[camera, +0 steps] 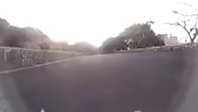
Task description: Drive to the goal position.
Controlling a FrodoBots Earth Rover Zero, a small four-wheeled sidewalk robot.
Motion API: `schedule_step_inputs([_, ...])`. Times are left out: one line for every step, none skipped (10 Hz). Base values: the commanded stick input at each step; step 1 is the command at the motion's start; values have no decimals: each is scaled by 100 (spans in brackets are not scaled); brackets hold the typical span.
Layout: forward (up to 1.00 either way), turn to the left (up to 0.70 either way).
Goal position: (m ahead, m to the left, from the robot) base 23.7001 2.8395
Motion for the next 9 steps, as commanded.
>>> schedule_step_inputs([70, -35])
schedule_step_inputs([70, -35])
schedule_step_inputs([70, 0])
schedule_step_inputs([70, 0])
schedule_step_inputs([70, 0])
schedule_step_inputs([70, 0])
schedule_step_inputs([70, 0])
schedule_step_inputs([70, 0])
schedule_step_inputs([70, 0])
